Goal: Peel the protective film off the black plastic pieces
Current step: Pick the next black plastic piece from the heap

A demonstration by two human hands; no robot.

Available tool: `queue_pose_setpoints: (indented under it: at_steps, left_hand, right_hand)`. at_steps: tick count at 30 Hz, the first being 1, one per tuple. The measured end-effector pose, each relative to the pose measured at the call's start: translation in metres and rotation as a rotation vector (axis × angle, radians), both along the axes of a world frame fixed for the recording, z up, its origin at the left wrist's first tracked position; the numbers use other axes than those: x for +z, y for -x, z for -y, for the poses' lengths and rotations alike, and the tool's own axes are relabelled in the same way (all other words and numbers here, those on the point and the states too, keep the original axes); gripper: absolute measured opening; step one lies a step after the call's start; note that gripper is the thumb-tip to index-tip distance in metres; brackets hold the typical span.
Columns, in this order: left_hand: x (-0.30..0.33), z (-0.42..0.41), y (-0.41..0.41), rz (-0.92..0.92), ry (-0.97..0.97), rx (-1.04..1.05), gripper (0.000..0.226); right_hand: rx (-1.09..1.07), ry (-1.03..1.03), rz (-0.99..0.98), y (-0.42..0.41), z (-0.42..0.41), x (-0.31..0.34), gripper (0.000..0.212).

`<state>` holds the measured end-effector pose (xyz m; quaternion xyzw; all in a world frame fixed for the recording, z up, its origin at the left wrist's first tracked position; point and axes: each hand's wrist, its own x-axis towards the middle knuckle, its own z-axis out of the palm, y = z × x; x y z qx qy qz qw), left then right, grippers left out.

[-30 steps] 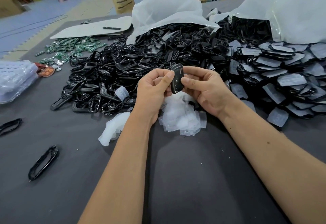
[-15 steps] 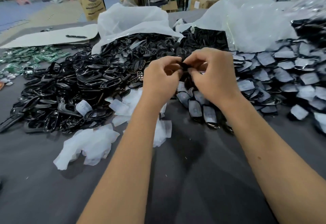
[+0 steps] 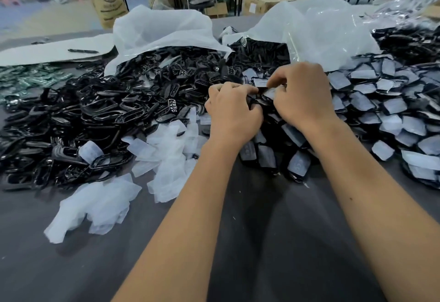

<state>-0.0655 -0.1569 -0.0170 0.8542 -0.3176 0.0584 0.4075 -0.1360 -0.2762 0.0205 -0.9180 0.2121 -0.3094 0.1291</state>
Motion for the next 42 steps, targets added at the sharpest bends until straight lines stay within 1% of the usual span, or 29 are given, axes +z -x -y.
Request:
queue_pose_setpoints:
  at_steps: [3, 5, 7, 10, 12, 14, 16, 19, 22, 23, 25, 27, 29, 31, 33, 34, 36, 39, 40, 42]
  left_hand:
    - [0.004, -0.020, -0.008, 0.013, 0.014, 0.070, 0.029]
    - [0.005, -0.038, -0.018, 0.018, -0.022, 0.138, 0.027]
    - [0.005, -0.057, -0.029, 0.004, -0.090, 0.266, 0.028]
    - [0.002, -0.088, -0.040, -0.047, -0.230, 0.496, 0.030]
    - [-0.002, -0.109, -0.044, -0.053, -0.255, 0.575, 0.036]
    - [-0.007, -0.130, -0.048, -0.056, -0.260, 0.625, 0.039]
    - [-0.012, -0.147, -0.053, -0.069, -0.280, 0.645, 0.038]
    - [-0.015, -0.159, -0.058, -0.014, -0.289, 0.628, 0.031]
    - [-0.016, -0.162, -0.058, 0.031, -0.251, 0.654, 0.027]
    - [-0.017, -0.163, -0.058, 0.043, -0.232, 0.665, 0.027]
    - [-0.018, -0.165, -0.059, 0.070, -0.173, 0.684, 0.025]
    - [-0.019, -0.165, -0.059, 0.090, -0.097, 0.692, 0.017]
    - [-0.019, -0.165, -0.060, 0.109, -0.043, 0.695, 0.005]
    - [-0.020, -0.165, -0.061, 0.163, -0.014, 0.701, 0.011]
    - [-0.018, -0.164, -0.061, 0.260, 0.073, 0.663, 0.017]
    - [-0.016, -0.164, -0.060, 0.299, 0.148, 0.632, 0.018]
    - [-0.007, -0.160, -0.055, 0.310, 0.331, 0.595, 0.022]
    - [0.001, -0.155, -0.049, 0.216, 0.568, 0.543, 0.026]
    - [0.002, -0.153, -0.046, 0.164, 0.604, 0.532, 0.028]
    - [0.000, -0.151, -0.039, 0.099, 0.565, 0.553, 0.032]
  right_hand:
    - [0.049, 0.005, 0.039, -0.014, -0.018, 0.006, 0.039]
    - [0.102, 0.017, 0.029, -0.027, -0.036, 0.006, 0.037]
    - [0.170, 0.038, -0.012, -0.042, -0.056, 0.004, 0.038]
    - [0.283, 0.126, -0.187, -0.068, -0.086, -0.007, 0.037]
    - [0.322, 0.211, -0.340, -0.083, -0.102, -0.017, 0.039]
    - [0.322, 0.246, -0.437, -0.095, -0.117, -0.028, 0.048]
    - [0.321, 0.259, -0.489, -0.104, -0.130, -0.039, 0.055]
    - [0.339, 0.293, -0.507, -0.116, -0.141, -0.048, 0.051]
    - [0.338, 0.260, -0.464, -0.123, -0.137, -0.044, 0.051]
    - [0.334, 0.246, -0.454, -0.124, -0.133, -0.041, 0.047]
    - [0.340, 0.210, -0.427, -0.124, -0.126, -0.037, 0.032]
    - [0.343, 0.181, -0.374, -0.121, -0.121, -0.036, 0.018]
    - [0.332, 0.161, -0.292, -0.116, -0.119, -0.038, 0.015]
    - [0.306, 0.162, -0.180, -0.111, -0.116, -0.041, 0.016]
    - [0.288, 0.132, -0.033, -0.107, -0.114, -0.044, 0.017]
    - [0.290, 0.084, 0.046, -0.104, -0.114, -0.045, 0.017]
    - [0.317, -0.075, 0.190, -0.096, -0.118, -0.046, 0.017]
    - [0.382, -0.339, 0.340, -0.083, -0.126, -0.046, 0.014]
    - [0.413, -0.444, 0.365, -0.080, -0.128, -0.047, 0.012]
    - [0.492, -0.672, 0.366, -0.072, -0.132, -0.050, 0.008]
